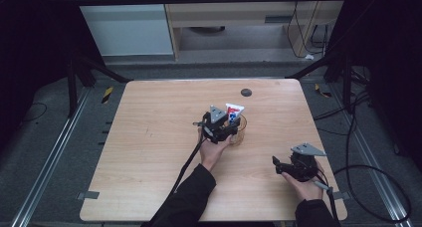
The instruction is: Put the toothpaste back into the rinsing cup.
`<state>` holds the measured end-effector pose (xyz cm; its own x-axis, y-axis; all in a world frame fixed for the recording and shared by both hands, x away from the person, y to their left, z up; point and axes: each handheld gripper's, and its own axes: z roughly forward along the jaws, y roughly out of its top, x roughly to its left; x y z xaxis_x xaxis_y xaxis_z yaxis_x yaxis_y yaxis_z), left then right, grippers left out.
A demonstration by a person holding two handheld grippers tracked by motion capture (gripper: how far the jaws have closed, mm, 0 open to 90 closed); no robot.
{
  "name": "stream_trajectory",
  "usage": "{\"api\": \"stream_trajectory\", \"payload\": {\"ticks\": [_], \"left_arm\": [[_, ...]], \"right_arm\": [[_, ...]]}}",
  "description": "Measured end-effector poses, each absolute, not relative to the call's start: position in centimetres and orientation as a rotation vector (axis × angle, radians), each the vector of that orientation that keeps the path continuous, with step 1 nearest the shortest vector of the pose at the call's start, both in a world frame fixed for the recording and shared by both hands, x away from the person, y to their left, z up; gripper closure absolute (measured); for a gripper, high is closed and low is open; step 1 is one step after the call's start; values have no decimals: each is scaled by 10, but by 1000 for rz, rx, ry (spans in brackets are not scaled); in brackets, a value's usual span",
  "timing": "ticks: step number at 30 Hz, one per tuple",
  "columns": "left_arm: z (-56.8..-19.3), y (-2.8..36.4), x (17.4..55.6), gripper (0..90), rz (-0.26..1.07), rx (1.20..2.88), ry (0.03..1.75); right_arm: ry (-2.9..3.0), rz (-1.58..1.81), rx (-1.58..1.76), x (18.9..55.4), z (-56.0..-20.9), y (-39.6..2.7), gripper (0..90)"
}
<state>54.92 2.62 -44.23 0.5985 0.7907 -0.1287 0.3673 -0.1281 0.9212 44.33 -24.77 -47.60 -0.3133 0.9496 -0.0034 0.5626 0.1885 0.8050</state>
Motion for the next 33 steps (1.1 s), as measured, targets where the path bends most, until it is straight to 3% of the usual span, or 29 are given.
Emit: {"api": "stream_trajectory", "payload": {"ticks": [9,17,28,33], "left_arm": [[-418,61,522,368,495,1778,872],[-413,126,494,315,518,1883,843],[-452,232,466,279,549,1920,1054],[-464,260,459,278,567,1902,1136]], "right_arm": [[1943,973,1420,443,-477,-250,169],[1926,946,1444,441,-480,-257,149],[1923,943,1452,439,-482,-255,131],[1909,958,1467,438,-482,-254,124]]}}
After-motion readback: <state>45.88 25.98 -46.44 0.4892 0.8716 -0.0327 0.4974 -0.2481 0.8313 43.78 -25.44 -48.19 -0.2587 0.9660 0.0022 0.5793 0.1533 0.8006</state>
